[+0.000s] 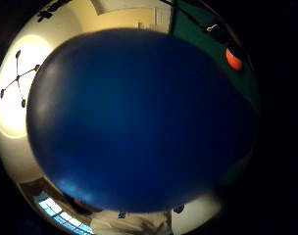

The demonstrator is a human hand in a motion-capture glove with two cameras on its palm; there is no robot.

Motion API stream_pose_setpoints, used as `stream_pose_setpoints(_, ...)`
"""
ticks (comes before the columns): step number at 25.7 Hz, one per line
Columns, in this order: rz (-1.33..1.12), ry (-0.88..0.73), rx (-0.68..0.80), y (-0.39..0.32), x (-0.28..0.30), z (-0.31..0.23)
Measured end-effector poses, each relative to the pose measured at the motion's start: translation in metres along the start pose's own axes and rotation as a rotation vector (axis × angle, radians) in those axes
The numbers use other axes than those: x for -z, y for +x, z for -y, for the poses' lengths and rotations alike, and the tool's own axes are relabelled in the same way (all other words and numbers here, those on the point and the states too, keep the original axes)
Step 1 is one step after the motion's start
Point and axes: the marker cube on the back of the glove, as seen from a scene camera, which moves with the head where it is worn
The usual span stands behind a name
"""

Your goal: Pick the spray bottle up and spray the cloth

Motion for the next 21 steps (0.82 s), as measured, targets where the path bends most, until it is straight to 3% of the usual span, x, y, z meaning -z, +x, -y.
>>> stream_pose_setpoints(21,0.04,0.106,0.046,0.011,-0.023,0.031)
